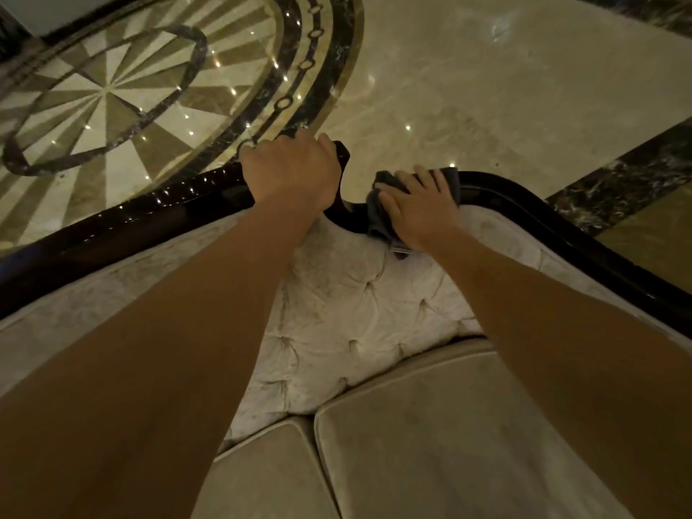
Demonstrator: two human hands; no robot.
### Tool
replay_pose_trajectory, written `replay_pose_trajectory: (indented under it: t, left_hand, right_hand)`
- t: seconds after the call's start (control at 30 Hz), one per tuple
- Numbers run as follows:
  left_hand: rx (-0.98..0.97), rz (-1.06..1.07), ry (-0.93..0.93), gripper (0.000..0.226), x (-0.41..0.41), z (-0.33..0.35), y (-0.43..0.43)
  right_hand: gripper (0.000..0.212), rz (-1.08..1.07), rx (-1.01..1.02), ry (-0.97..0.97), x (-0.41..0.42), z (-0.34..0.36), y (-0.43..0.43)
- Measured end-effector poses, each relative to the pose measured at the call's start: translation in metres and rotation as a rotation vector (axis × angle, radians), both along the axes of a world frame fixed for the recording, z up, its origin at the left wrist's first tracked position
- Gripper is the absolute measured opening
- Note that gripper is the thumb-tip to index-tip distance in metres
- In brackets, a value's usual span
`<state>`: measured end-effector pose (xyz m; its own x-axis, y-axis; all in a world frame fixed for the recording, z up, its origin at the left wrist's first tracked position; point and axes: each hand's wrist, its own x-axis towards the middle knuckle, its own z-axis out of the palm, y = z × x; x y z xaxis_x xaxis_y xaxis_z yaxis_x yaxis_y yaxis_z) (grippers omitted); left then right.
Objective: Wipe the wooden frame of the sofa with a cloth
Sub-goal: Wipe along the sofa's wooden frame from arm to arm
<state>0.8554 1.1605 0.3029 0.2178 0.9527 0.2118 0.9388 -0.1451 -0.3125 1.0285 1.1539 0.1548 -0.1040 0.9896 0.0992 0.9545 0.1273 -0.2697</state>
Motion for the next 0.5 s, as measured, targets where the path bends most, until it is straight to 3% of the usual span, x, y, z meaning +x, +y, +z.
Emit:
replay_pose_trajectory:
  t: [0.17,0.23,0.33,0.4,0.43,0.5]
  left_hand:
    - [-0.007,0.043,-0.026,0.041,0.005,0.006,-0.005]
    - [-0.016,0.027,-0.046,0.044,0.0,0.006,-0.006]
    - [0.06,-0.328,0.062,0.042,0.009,-0.009,-0.014]
    - [-0.101,-0.597,0.068,0.045,0.031,-0.036,-0.022]
    - [-0.229,-0.568,0.029,0.042,0.044,-0.05,-0.024]
    - [-0.386,-0.305,-0.1,0.034,0.064,-0.076,-0.022]
  right_hand:
    - [0.056,0.203,-0.035,0.266,-0.045,0.008,-0.014]
    - [0.054,0.262,0.012,0.141,-0.009,0.002,-0.006]
    - [0.058,0.066,-0.041,0.082,0.031,0.002,0.015]
    - [0.059,0.127,-0.045,0.032,0.036,0.003,0.017]
    - [0.059,0.175,-0.035,0.002,0.041,0.0,0.014]
    - [0.057,0.18,0.008,-0.046,0.064,-0.007,0.004]
